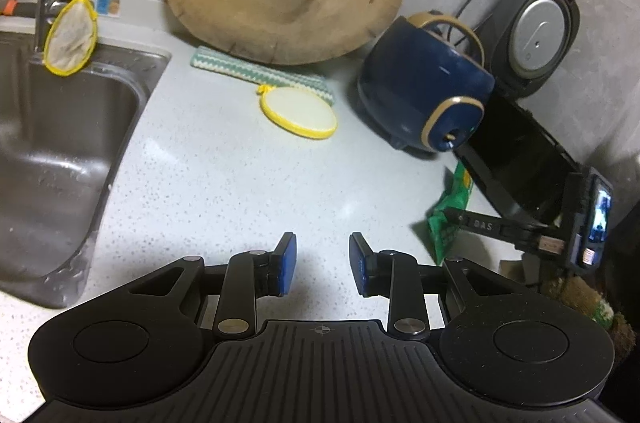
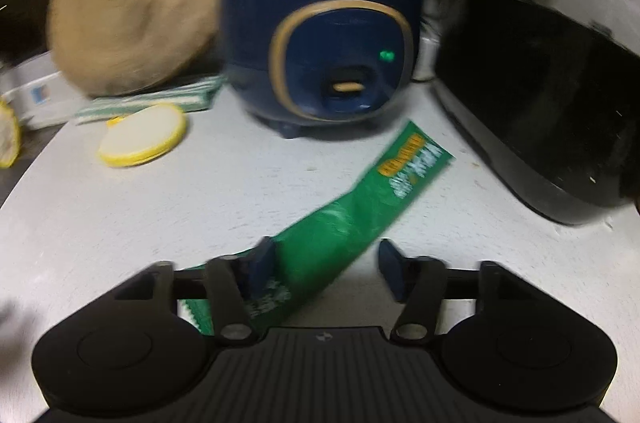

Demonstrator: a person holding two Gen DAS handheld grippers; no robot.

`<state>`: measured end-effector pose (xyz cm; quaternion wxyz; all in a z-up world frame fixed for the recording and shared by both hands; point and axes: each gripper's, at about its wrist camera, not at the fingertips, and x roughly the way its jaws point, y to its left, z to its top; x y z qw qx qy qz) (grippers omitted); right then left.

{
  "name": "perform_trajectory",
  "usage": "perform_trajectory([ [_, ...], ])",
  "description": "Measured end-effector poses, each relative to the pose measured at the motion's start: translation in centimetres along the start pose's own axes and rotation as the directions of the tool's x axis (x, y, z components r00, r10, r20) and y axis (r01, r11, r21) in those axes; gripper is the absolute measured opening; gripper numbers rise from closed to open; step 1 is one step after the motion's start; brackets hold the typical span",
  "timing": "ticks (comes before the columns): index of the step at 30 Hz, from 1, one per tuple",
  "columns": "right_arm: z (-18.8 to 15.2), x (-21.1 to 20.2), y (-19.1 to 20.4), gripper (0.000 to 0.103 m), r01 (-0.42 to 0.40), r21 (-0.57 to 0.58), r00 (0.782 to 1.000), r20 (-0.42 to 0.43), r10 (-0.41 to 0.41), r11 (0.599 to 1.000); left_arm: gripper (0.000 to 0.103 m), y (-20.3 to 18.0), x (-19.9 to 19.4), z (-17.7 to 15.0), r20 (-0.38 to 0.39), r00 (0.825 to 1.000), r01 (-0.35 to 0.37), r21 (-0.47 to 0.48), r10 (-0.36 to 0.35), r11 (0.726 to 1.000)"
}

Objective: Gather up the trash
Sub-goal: 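Move the right gripper to the green packet while the left gripper approaches the yellow-rimmed mesh pad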

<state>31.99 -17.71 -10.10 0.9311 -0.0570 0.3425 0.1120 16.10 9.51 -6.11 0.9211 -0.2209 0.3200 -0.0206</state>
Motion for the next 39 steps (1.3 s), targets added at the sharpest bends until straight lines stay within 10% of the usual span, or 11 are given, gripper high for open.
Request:
perform_trajectory([
  [10,-2.4,-3.2,1.7,0.028,-0.216,0.018,0.974,-0.068,0.217,0.976,0.032,-1.2,0.8,-0.9,-0.036,0.999,0.037,0.001,-0.037,0.999],
  [19,-4.8,-6.6,5.4,0.028,-0.432,-0.044,0.898,-0.121,0.424,0.901,0.033,-2.0,0.9,-1.4,-0.052,0.997,0.058,0.013,-0.057,0.998],
  [29,-3.5,-8.8,2.4,0.044,-0.256,-0.027,0.966,0.029,0.257,0.966,0.033,-3.4,1.9,-1.6,-0.093,0.993,0.073,0.043,-0.069,0.996],
  [39,-4.5,-8.9,-1.9,0.046,-0.139,0.024,0.99,0.031,0.138,0.99,0.033,-7.8,6.0,-1.8,-0.138,0.99,0.061,0.21,-0.032,0.976],
])
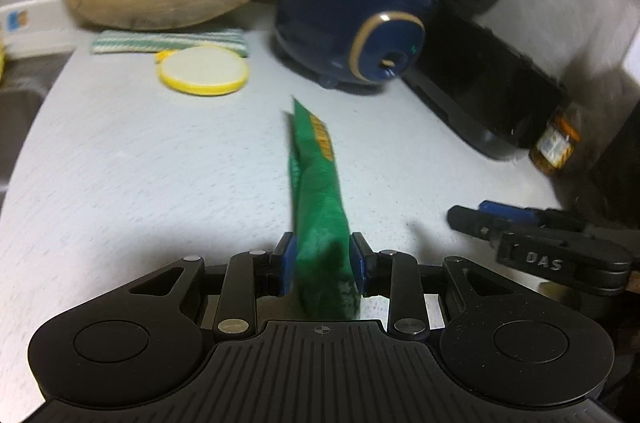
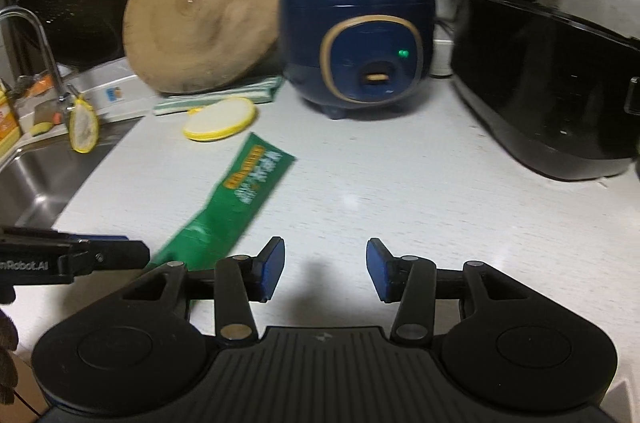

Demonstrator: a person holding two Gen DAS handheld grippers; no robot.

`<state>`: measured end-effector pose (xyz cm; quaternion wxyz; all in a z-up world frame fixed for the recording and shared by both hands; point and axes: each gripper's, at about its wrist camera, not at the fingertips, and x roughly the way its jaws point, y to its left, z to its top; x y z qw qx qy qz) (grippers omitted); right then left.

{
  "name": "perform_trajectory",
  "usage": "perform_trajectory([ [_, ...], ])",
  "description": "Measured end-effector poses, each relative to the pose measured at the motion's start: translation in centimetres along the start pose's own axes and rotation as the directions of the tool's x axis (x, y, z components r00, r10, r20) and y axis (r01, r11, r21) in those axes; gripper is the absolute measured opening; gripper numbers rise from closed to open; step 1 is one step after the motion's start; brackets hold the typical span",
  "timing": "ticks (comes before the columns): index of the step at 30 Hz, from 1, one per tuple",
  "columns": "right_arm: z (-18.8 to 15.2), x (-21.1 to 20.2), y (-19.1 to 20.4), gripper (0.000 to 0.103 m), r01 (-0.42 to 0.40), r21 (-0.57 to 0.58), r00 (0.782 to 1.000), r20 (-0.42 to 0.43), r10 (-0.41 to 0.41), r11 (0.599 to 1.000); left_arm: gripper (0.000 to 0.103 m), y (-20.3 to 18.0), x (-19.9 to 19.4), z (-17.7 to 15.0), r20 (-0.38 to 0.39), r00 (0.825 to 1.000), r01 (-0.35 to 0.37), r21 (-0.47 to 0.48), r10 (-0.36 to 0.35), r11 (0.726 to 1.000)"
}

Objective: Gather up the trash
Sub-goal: 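Move the right gripper to the green packet while the left gripper approaches the yellow-rimmed mesh pad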

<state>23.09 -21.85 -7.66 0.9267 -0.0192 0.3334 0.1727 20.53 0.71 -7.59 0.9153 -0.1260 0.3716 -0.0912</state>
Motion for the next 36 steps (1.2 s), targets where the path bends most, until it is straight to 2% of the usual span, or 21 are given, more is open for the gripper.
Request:
perform_trajectory([
  [5,-0.5,-0.2,-2.0,0.046,0.039,0.023,0.999,-0.005,-0.039,0.999,0.034,-1.7,2.3,-0.4,-0.025,0.994,-0.103,0.137,0.107,0.985],
  [9,-1.0,-0.1,-3.6,0.047,0.063,0.046,0.998,-0.014,-0.062,0.997,0.036,-2.1,2.8,-0.4,-0.017,0.992,-0.12,0.174,0.125,0.977],
  [16,-1.2,0.5,-5.0,0.047,0.072,0.078,0.997,-0.041,-0.069,0.994,0.037,-2.3,3.5,-0.2,-0.057,0.993,-0.089,0.152,0.099,0.984],
  [18,-0.7,0.6,-4.8,0.047,0.061,0.061,0.998,-0.034,-0.059,0.996,0.037,-2.1,3.2,0.0,-0.065,0.995,-0.071,0.128,0.08,0.989],
  [21,0.6,0.8,-4.1,0.053,0.034,0.007,0.999,-0.006,-0.034,0.999,0.037,-1.5,1.2,0.3,-0.012,0.998,-0.06,0.076,0.061,0.995],
  [22,1.2,1.1,-3.7,0.056,0.025,-0.016,1.0,0.004,-0.025,1.0,0.037,-1.1,0.4,0.3,0.01,0.998,-0.07,0.06,0.069,0.996],
  [26,4.0,3.3,-1.8,0.056,-0.029,-0.088,0.999,0.014,0.031,0.996,0.037,1.5,-3.4,0.2,0.084,0.987,-0.13,-0.061,0.135,0.99],
  [31,8.4,7.3,2.4,0.058,-0.161,-0.165,0.987,-0.005,0.162,0.973,0.037,4.8,-6.4,-0.2,0.104,0.961,-0.227,-0.229,0.256,0.947],
  [36,11.8,13.0,8.4,0.063,-0.26,-0.317,0.965,-0.065,0.253,0.912,0.037,6.2,-6.5,0.2,0.05,0.935,-0.324,-0.287,0.352,0.901],
])
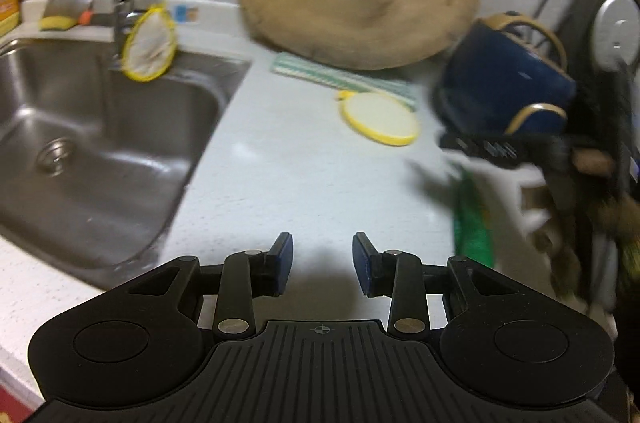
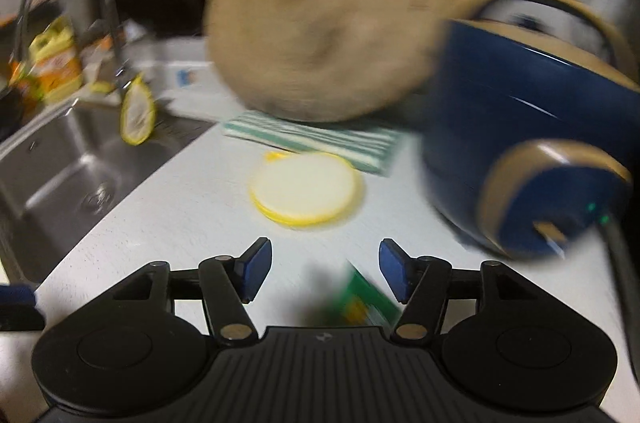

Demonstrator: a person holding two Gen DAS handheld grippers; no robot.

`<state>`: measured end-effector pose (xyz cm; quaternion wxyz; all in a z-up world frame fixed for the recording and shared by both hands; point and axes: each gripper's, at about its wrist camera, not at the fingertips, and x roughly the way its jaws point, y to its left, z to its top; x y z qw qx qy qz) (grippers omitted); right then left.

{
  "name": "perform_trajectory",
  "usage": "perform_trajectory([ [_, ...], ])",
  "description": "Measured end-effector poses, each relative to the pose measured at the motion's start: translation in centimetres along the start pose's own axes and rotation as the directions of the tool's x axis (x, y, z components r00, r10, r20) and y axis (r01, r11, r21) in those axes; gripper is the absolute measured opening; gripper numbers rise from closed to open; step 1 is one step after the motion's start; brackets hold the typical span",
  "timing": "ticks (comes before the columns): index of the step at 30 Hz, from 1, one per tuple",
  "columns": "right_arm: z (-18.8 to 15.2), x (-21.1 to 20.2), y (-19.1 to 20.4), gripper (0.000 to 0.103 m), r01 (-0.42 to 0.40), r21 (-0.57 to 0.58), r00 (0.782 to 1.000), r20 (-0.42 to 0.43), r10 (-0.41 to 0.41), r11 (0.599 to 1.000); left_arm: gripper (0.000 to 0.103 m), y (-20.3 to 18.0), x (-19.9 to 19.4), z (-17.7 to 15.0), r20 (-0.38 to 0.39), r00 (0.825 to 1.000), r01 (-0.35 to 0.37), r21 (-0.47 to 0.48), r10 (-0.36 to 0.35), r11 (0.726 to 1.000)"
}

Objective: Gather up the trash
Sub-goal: 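Move the right gripper to the green packet while the left gripper approaches the yellow-rimmed mesh pad, then close the left gripper on the rim of the yellow-rimmed mesh pad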

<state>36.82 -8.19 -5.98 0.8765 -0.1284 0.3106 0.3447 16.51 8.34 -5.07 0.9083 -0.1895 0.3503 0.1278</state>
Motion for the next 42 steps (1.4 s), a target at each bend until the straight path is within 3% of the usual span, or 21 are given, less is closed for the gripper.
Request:
perform_trajectory([
  [3,2.7,4.8,1.0,0.065,-0.052,-0.056,0.998,-0.033,0.05,0.997,0.037,-0.1,0.6,0.2,-0.013,1.0,-0.025,-0.024,0.025,0.999],
  [9,6.4,13.6,0.8,0.065,-0.013,-0.054,0.995,-0.101,0.008,0.998,0.037,0.3,0.8,0.3,-0.018,0.997,-0.07,-0.066,0.069,0.995],
  [10,6.6,14.7,0.8,0.069,0.0,-0.069,0.994,-0.112,-0.008,0.998,0.037,0.3,0.8,0.3,-0.02,0.997,-0.079,-0.073,0.078,0.994],
  [13,7.1,16.1,0.7,0.074,-0.003,-0.07,0.994,-0.11,-0.005,0.998,0.037,0.5,1.0,0.3,-0.023,0.996,-0.088,-0.083,0.086,0.993],
  [16,7.6,16.4,0.1,0.072,-0.077,-0.021,0.986,-0.149,0.073,0.997,0.037,0.4,1.1,0.3,-0.026,0.996,-0.082,-0.083,0.08,0.993],
  [23,4.2,11.5,1.9,0.055,-0.223,-0.123,0.961,-0.195,0.197,0.967,0.037,-0.3,2.2,0.5,-0.054,0.998,-0.047,-0.061,0.044,0.997],
  [26,2.0,8.0,2.5,0.04,-0.297,-0.11,0.939,-0.217,0.269,0.949,0.037,-0.9,2.5,0.6,-0.067,0.998,-0.023,-0.039,0.021,0.999],
  [28,0.6,5.8,2.7,0.039,-0.351,-0.074,0.916,-0.233,0.326,0.934,0.037,-1.3,2.6,0.5,-0.076,0.997,-0.003,-0.021,0.001,1.0],
  [34,-3.8,0.6,2.6,0.039,-0.409,0.046,0.882,-0.236,0.408,0.911,0.037,-1.0,2.4,-0.6,-0.089,0.992,0.083,-0.016,-0.085,0.996],
  [36,-5.3,-0.9,2.9,0.039,-0.394,0.052,0.89,-0.227,0.396,0.917,0.037,-0.5,2.4,-1.2,-0.101,0.99,0.095,-0.027,-0.097,0.995],
  [40,-7.1,-2.8,3.6,0.039,-0.305,0.044,0.932,-0.193,0.307,0.951,0.037,0.5,2.8,-2.0,-0.117,0.991,0.065,-0.012,-0.066,0.998],
  [42,-7.6,-3.2,3.8,0.039,-0.267,0.067,0.946,-0.174,0.275,0.961,0.037,1.1,3.1,-1.9,-0.111,0.989,0.097,-0.023,-0.099,0.995],
])
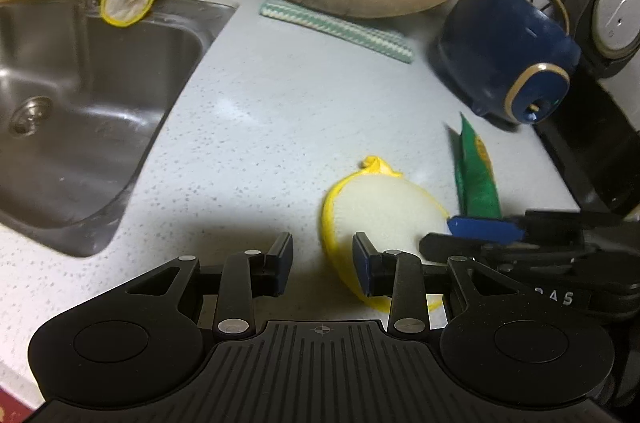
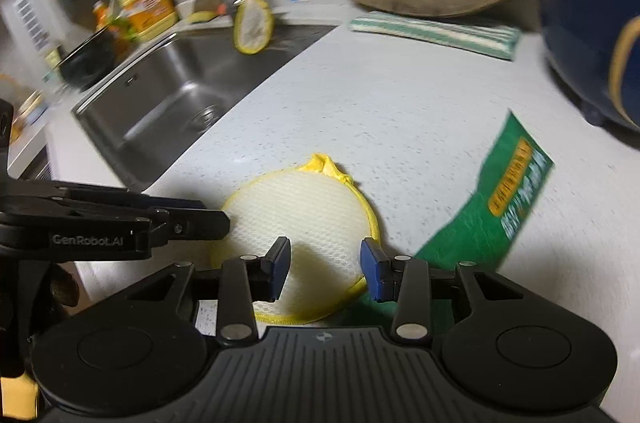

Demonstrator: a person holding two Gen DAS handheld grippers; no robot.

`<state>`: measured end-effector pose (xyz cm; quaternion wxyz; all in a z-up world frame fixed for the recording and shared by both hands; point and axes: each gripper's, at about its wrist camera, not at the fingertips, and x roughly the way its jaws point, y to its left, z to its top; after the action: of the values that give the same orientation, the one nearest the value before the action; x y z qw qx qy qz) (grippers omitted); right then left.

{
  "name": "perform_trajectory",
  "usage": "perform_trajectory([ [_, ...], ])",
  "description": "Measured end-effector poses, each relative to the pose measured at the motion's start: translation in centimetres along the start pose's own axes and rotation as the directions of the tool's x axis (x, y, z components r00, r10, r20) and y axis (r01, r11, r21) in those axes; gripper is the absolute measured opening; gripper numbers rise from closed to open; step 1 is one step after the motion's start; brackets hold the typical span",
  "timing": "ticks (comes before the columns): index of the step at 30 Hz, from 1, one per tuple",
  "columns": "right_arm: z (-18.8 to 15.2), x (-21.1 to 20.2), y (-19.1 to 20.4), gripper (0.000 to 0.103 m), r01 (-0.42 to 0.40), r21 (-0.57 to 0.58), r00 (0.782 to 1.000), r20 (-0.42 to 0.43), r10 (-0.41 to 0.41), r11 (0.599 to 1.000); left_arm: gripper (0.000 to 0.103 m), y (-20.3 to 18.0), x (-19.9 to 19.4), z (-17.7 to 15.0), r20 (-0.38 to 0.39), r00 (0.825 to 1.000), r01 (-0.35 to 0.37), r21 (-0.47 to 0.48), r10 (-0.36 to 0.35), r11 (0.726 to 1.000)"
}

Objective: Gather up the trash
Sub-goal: 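Close the left gripper on the rim of the yellow-rimmed mesh pad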

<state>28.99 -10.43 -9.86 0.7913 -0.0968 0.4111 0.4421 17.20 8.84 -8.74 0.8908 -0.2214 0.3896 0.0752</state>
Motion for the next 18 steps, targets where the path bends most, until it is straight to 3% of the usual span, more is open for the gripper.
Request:
perform_trajectory([
  [3,-0.8,0.0,0.8,0.039,0.06,0.014,0.998,0.033,-0.06,0.998,0.037,0.9,0.8,0.3,-0.011,0.997,0.077,-0.036,-0.077,0.996],
  [6,-1.2,0.2,1.4,0.039,0.103,0.037,0.992,0.07,-0.106,0.994,0.034,1.1,1.7,0.5,-0.009,0.995,0.1,-0.016,-0.1,0.995],
  [12,-2.4,0.1,1.9,0.039,0.114,0.075,0.984,0.127,-0.122,0.991,0.037,0.3,2.3,1.6,-0.034,0.991,0.129,-0.025,-0.13,0.991],
  [18,-3.2,-0.7,1.1,0.039,0.091,0.157,0.982,0.153,-0.115,0.983,0.037,-0.5,0.9,2.4,-0.06,0.971,0.232,-0.009,-0.232,0.973],
])
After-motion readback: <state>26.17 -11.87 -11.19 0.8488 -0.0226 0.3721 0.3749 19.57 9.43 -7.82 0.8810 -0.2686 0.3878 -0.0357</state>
